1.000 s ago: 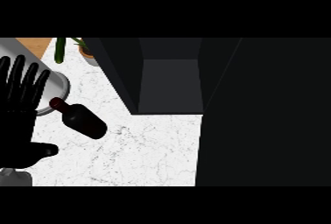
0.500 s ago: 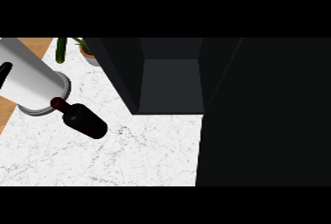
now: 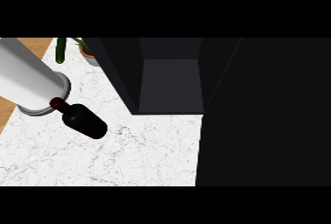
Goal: Pick up the wine, place it into the cabinet and close the cabinet
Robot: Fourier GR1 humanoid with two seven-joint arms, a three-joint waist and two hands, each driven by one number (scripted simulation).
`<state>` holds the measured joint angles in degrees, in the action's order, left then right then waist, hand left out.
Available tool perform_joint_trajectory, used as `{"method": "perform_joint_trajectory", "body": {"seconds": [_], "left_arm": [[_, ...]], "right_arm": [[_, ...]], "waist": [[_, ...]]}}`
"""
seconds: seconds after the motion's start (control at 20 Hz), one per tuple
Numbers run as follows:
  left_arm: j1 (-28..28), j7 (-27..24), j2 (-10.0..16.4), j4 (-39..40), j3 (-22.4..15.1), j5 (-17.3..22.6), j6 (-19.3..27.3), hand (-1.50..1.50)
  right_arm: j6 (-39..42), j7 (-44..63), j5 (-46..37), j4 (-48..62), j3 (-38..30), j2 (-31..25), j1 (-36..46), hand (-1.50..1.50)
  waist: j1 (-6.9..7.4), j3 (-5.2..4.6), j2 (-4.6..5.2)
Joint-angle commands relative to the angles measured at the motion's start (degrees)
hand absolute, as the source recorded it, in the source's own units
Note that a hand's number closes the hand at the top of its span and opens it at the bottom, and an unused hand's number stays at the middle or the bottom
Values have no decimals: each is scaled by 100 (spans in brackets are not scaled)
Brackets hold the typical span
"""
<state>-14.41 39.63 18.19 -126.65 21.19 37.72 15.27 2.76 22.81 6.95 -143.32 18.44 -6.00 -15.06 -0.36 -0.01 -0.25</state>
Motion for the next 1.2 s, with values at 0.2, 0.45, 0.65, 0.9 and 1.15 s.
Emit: {"method": "perform_joint_trajectory", "body": {"seconds": [0.2, 0.45, 0.65, 0.9, 1.15], "left_arm": [[96, 440, 264, -386, 356, 255, 206, -150], [-92, 700, 482, -529, 482, 107, 673, -150], [-19, 290, 465, -101, 779, 290, 155, -150], [247, 65, 362, -3, 679, -43, 67, -150], [693, -552, 97, 671, 561, -161, -627, -150]], "right_arm": [[-413, 944, -7, -1374, 113, -71, 30, -150], [-421, 948, -87, -1569, 385, -153, -25, -150], [-416, 748, -275, -1510, 520, -303, -356, -150], [-707, 874, -331, -1496, 542, -151, -88, -150], [-657, 484, -181, -1176, 489, -95, -109, -150]], "waist": [[32, -3, 0], [-21, 1, -10], [-46, -1, -6], [-29, -5, 2], [-13, -7, 12]]}}
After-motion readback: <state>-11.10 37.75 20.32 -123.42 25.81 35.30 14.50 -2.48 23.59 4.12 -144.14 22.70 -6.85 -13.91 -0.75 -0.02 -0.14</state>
